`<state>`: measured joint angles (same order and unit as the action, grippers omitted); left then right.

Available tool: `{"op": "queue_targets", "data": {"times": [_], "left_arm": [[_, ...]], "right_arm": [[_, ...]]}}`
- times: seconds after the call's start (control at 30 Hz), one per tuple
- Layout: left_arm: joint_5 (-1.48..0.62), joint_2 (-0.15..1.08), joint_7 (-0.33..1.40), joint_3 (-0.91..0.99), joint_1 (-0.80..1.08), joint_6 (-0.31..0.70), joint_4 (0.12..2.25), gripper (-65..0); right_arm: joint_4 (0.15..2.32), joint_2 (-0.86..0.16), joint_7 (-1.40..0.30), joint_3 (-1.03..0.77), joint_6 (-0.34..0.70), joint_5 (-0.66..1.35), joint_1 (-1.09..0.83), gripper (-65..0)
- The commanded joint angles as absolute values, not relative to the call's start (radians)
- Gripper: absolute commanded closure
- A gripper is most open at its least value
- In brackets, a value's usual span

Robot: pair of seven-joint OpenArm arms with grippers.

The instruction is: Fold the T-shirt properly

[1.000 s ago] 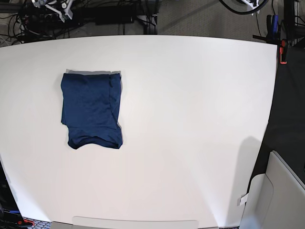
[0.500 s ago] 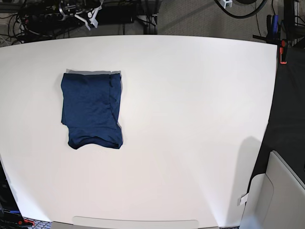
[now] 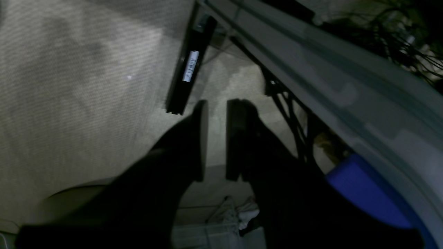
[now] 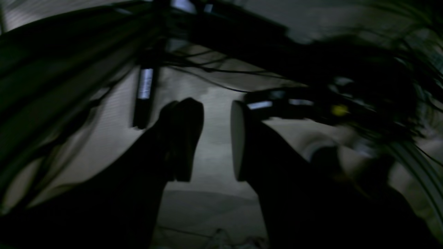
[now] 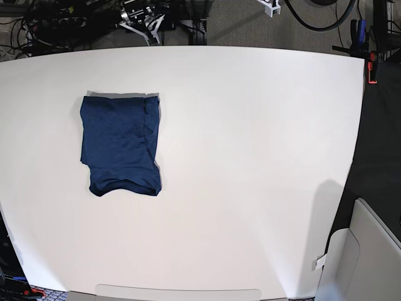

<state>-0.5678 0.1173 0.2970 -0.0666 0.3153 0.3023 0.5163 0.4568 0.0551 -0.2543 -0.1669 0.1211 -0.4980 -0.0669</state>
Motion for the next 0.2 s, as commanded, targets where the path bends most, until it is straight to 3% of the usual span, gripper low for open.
{"op": "queue_targets", "data": {"times": [0.0,0.17], "left_arm": [[-0.570,0.124,0.302,-0.067,0.326,0.308,0.516,-7.6],[-0.570,0.140,0.305,-0.067,0.326,0.308,0.516,-7.6]], "right_arm": [[0.463,0.056,-0.252,-0.170,0.114,-0.498,-0.062,-18.6],[0.458,0.053,-0.189,-0.173,0.110,-0.498,-0.073,-18.6]]}}
